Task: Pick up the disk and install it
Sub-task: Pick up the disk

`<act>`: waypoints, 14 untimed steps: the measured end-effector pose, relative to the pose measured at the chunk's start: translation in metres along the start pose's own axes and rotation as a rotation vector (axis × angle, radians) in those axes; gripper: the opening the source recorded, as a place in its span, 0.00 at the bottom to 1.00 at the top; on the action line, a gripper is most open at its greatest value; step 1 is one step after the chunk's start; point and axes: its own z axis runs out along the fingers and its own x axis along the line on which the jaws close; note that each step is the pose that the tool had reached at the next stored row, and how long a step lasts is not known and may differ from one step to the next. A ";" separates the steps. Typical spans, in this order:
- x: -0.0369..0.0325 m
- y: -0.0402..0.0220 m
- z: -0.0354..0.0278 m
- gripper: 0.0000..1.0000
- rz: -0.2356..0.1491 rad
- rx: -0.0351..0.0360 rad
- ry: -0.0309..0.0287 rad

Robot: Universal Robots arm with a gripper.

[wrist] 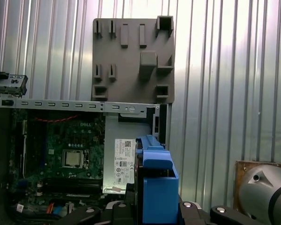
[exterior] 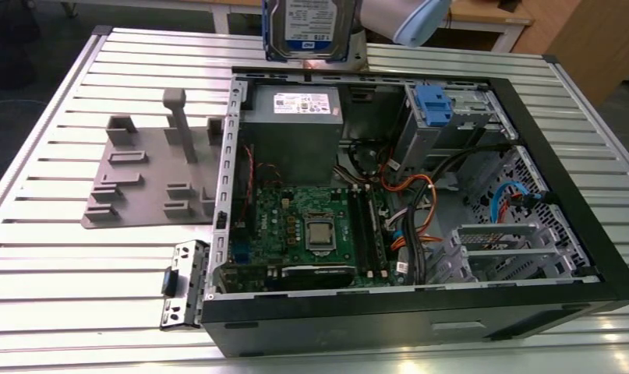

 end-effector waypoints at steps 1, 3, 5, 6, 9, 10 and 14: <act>0.0004 -0.0007 0.0000 0.36 0.000 0.0000 0.0002; 0.0011 -0.0018 0.0001 0.36 0.000 0.0000 0.0004; 0.0018 -0.0030 0.0001 0.36 0.000 -0.0001 0.0008; 0.0021 -0.0036 0.0001 0.36 0.000 -0.0001 0.0010; 0.0030 -0.0054 0.0001 0.36 0.000 -0.0002 0.0016; 0.0033 -0.0061 0.0002 0.36 0.000 -0.0002 0.0018; 0.0045 -0.0087 0.0003 0.36 0.000 -0.0002 0.0024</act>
